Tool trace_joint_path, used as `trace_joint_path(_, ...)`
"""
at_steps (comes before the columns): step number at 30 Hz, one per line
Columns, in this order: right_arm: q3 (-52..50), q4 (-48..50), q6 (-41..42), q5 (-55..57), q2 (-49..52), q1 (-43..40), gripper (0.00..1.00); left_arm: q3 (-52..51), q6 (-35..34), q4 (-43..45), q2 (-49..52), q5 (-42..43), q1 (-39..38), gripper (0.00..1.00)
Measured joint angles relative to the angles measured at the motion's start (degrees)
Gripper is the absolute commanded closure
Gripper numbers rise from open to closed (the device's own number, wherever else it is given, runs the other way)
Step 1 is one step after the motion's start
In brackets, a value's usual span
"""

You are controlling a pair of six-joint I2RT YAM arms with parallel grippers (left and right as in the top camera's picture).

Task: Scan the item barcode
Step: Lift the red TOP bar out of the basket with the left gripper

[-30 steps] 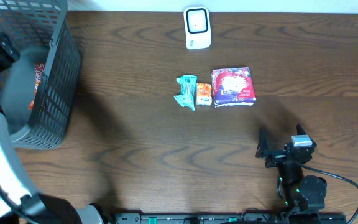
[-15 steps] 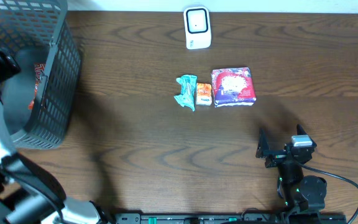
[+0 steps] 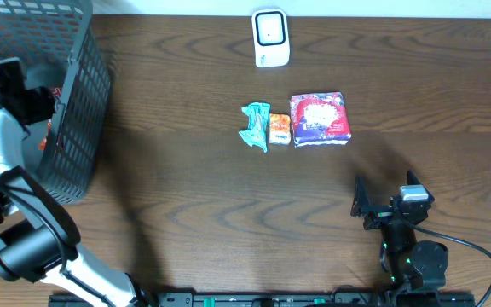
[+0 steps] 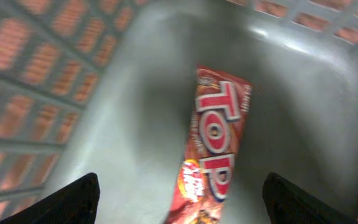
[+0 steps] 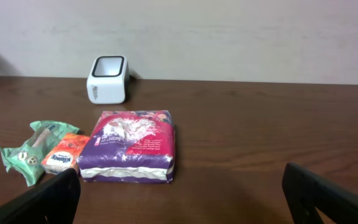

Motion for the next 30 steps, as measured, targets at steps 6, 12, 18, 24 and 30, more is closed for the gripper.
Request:
trace_joint_path(6, 0.00, 0.00, 0.00, 0.00, 0.00, 0.00, 0.01, 0.00, 0.44, -0.90, 3.15, -0.02, -0.31, 0.16)
trace_joint_path(12, 0.00, 0.00, -0.02, 0.02, 0.00, 0.00, 0.01, 0.00, 0.57, -1.90, 7.45, -0.02, 0.00, 0.16)
trace_joint_path(18, 0.00, 0.00, -0.02, 0.02, 0.00, 0.00, 0.01, 0.00, 0.57, -2.40, 8.74, 0.02, 0.00, 0.30)
trace_joint_path(24, 0.00, 0.00, -0.02, 0.00, 0.00, 0.00, 0.01, 0.07, 0.98, -3.65, 8.74, 0.20, 0.00, 0.92)
trace_joint_path(30, 0.00, 0.00, -0.02, 0.00, 0.00, 0.00, 0.01, 0.79, 1.27, -5.86, 8.70, -2.95, -0.15, 0.93)
